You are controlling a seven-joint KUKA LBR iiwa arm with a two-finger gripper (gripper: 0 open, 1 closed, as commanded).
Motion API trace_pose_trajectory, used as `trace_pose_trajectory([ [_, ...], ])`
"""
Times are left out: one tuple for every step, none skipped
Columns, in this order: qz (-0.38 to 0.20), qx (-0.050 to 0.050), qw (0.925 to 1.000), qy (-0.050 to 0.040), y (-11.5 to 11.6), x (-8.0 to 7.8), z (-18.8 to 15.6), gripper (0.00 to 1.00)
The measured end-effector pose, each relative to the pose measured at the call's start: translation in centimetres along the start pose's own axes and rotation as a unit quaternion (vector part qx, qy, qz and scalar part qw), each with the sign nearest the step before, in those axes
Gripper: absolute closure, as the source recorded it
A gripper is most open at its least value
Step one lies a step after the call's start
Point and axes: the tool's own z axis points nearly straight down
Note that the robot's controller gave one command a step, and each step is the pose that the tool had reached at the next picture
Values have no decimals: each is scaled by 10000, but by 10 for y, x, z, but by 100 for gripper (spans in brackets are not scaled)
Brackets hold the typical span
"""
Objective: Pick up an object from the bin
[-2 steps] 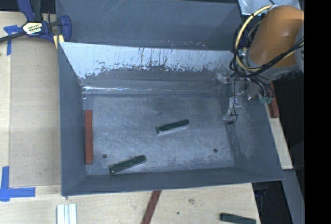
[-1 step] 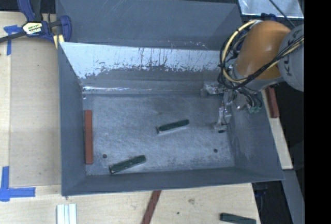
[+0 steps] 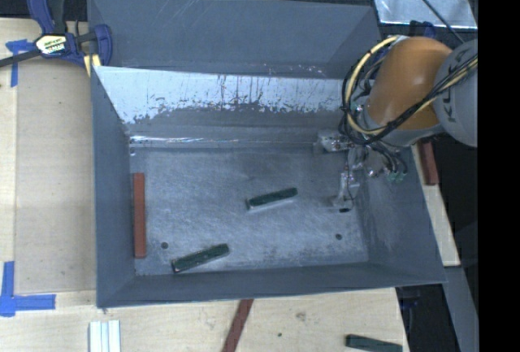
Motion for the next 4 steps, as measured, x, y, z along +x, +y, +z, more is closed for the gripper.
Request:
trace_pose_trajectory([
  [376,-27,9993,-15,19,12,0,0],
  [13,-9,10000,-22,80,8,8,100],
  [13,-5,10000,-14,80,9,8,0],
  [11,-5,10000,-14,80,9,8,0],
])
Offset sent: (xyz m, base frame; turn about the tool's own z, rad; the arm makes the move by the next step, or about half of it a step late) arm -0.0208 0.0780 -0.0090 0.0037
